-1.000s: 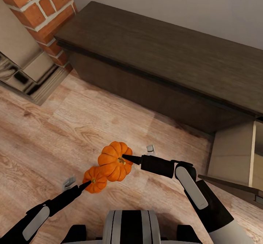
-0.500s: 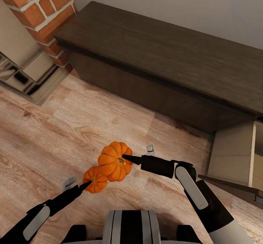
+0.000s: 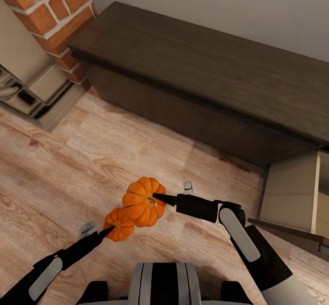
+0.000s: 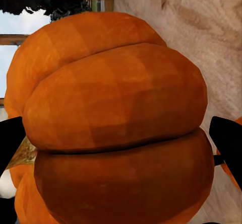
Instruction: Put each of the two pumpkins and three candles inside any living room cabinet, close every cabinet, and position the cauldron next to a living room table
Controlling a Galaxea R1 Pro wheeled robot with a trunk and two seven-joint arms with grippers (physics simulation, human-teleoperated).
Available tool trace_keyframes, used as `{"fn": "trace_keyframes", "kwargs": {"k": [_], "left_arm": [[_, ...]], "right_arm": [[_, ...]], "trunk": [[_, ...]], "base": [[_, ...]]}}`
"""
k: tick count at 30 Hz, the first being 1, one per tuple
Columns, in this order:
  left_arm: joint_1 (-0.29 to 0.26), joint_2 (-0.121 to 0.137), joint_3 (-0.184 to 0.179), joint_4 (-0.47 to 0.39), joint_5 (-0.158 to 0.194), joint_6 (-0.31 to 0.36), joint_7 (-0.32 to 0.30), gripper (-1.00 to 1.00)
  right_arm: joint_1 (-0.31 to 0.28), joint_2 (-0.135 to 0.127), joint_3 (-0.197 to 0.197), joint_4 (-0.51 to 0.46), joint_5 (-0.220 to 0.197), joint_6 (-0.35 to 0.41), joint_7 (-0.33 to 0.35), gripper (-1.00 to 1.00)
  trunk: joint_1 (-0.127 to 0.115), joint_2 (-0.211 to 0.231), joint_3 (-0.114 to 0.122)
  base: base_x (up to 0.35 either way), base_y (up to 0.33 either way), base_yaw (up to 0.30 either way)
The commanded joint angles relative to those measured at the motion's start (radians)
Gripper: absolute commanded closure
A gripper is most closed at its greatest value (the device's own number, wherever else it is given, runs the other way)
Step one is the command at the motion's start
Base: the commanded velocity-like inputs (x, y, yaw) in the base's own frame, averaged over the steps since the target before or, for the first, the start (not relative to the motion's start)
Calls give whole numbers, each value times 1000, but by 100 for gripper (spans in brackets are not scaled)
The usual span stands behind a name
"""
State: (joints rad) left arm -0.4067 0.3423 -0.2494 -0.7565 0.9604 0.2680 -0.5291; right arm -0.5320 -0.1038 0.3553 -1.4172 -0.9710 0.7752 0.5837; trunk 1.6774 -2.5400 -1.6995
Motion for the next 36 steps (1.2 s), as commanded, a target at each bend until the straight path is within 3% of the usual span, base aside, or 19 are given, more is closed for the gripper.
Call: {"fn": "trace_keyframes", "kwargs": {"k": [1,18,32,36], "left_arm": [[0,1,-2,2,-4,2,57,100],[0,1,-2,2,-4,3,57,100],[0,10,2,3,-4,3,55,100],[1,30,12,5,1,5,55,100]], "right_arm": [[0,0,1,0,-5,4,-2,100],[0,-1,0,0,-5,4,-2,100],[-1,-2,-1,0,-5,4,-1,100],[-1,-3,-2,1,-8,4,1,100]], "trunk": [[0,0,-1],[0,0,-1],[-6,3,54],[-8,4,69]], "base": [[0,0,0],[0,0,0],[0,0,0],[0,0,0]]}}
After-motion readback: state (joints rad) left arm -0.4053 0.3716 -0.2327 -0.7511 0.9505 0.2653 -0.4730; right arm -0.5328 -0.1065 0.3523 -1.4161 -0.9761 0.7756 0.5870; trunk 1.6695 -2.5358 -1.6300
